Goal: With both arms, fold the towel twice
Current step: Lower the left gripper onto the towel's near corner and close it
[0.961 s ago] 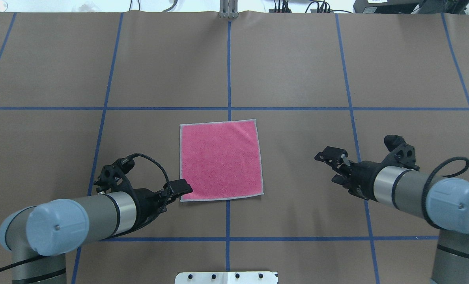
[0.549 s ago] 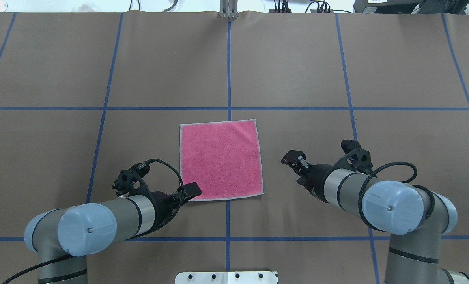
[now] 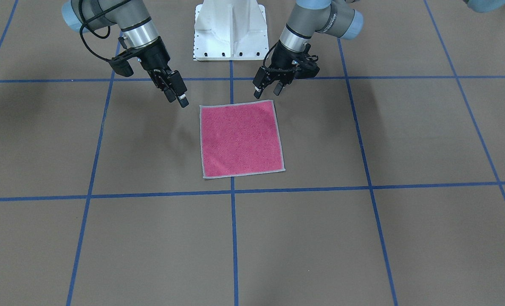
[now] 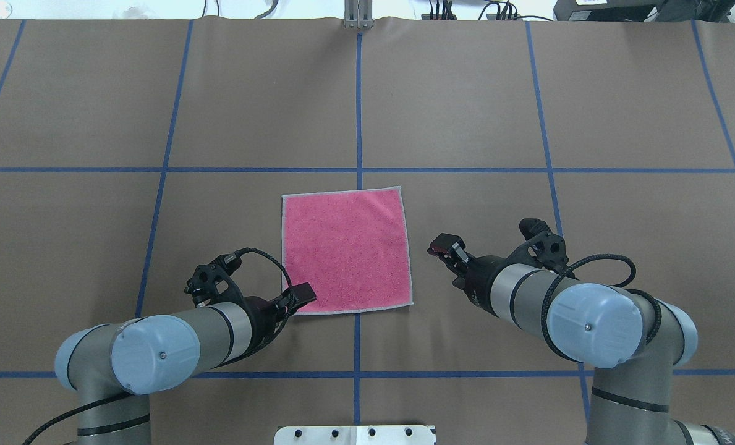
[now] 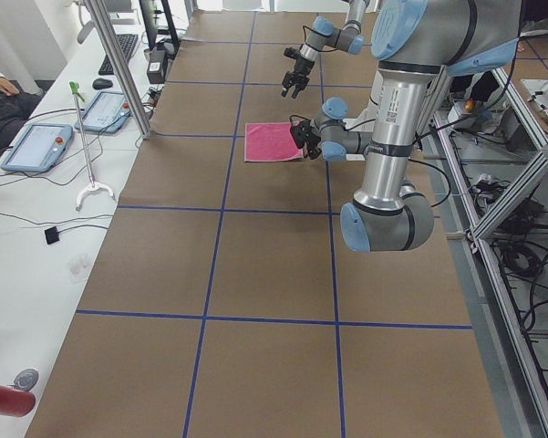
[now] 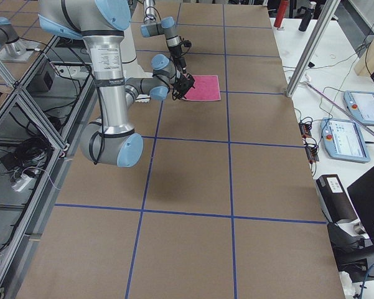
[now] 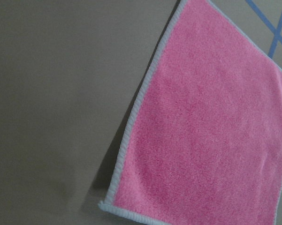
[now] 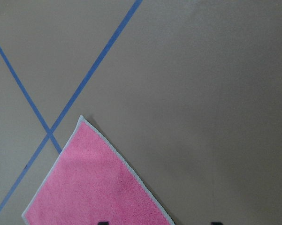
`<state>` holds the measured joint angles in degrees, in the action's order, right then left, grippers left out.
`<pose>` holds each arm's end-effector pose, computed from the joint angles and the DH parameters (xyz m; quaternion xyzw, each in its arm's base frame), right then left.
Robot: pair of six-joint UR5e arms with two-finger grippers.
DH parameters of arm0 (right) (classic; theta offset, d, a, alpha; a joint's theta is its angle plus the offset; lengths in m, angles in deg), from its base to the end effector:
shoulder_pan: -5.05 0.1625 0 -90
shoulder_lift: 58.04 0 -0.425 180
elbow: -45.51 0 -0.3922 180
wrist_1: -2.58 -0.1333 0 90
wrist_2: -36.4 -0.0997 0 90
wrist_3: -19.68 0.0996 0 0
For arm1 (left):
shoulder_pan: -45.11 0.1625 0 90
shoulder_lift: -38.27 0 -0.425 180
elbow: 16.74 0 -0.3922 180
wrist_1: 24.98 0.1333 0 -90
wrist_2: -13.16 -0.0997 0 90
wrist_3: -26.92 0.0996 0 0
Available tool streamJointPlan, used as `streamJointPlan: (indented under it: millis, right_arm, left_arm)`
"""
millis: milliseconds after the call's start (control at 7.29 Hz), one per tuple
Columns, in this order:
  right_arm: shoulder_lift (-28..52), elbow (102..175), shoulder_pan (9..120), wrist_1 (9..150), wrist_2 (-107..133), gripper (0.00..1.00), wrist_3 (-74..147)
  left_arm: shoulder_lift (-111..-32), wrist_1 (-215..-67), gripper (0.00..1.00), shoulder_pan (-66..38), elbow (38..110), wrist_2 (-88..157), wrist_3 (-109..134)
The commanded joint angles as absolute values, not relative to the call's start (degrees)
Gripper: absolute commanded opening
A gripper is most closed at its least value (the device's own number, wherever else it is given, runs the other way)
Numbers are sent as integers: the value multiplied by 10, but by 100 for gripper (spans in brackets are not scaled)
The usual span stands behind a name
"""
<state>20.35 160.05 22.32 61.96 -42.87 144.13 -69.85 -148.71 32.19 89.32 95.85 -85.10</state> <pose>-0.4624 -0.3028 0.2944 -0.0046 -0.5534 0.4089 0.7256 0.5382 -0.2732 0.2909 0.0085 0.5598 -0.2825 0.7789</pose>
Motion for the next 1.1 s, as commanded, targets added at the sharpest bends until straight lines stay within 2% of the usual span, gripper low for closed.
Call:
streamJointPlan:
  millis: [0, 275, 549, 961]
  right_arm:
    - [202, 1601, 222, 619, -423, 79, 1441]
    - [202, 1601, 222, 616, -423, 80, 1441]
    - [202, 1601, 222, 614, -423, 80, 1441]
    - [202, 1601, 223, 614, -423, 80, 1441]
  left_arm:
    - [-699, -1500, 87, 318, 889, 939, -851]
    - [-691, -1570, 87, 318, 872, 937, -847]
    - [-669, -1736, 87, 318, 809, 938, -843]
    - [-665, -1741, 88, 318, 810, 939, -843]
